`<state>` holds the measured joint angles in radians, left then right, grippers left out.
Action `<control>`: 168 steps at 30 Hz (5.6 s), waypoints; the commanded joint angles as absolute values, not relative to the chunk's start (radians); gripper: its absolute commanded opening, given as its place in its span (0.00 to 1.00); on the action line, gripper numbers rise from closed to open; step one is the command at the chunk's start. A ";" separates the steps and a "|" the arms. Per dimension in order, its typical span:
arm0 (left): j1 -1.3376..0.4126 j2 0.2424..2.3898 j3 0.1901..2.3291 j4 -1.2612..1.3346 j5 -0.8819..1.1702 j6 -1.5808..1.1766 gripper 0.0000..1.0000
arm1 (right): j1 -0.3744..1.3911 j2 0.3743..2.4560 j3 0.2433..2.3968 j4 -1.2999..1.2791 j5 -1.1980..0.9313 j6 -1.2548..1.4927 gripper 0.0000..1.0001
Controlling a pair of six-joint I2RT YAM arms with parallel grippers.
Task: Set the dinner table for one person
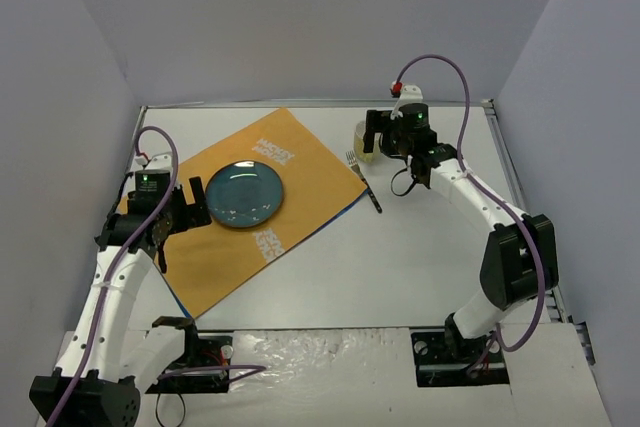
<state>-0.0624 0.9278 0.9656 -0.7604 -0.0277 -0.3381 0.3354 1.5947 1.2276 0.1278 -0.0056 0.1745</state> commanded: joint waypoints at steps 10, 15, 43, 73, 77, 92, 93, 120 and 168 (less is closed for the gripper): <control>-0.055 0.928 0.901 -0.607 -0.063 -0.301 0.97 | 0.281 1.740 1.289 0.159 -0.105 0.125 0.83; -0.055 0.933 0.900 -0.603 -0.068 -0.300 0.97 | 0.287 1.785 1.308 0.177 -0.096 0.151 0.75; -0.055 0.940 0.902 -0.602 -0.083 -0.293 0.97 | 0.325 1.926 1.371 0.246 0.044 0.176 0.34; -0.056 0.942 0.902 -0.600 -0.077 -0.291 0.97 | 0.339 1.859 1.222 0.574 0.062 0.016 0.00; -0.056 0.938 0.902 -0.600 -0.077 -0.292 0.97 | 0.328 1.836 1.240 0.632 -0.027 -0.079 0.00; -0.055 0.923 0.902 -0.600 -0.096 -0.291 0.97 | 0.338 1.898 1.461 0.652 -0.224 -0.102 0.00; -0.055 0.923 0.902 -0.600 -0.097 -0.291 0.97 | 0.341 1.909 1.483 0.650 -0.239 -0.102 0.00; -0.048 0.930 0.903 -0.597 -0.109 -0.287 0.97 | 0.461 2.334 2.063 0.493 -0.545 -0.131 0.00; -0.046 0.937 0.903 -0.594 -0.089 -0.287 0.97 | 0.505 2.473 2.148 0.510 -0.407 -0.160 0.33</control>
<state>-0.0509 0.9379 0.8841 -0.6451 -0.0868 -0.2955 0.4942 2.5286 2.0700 0.3549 -0.4074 -0.1525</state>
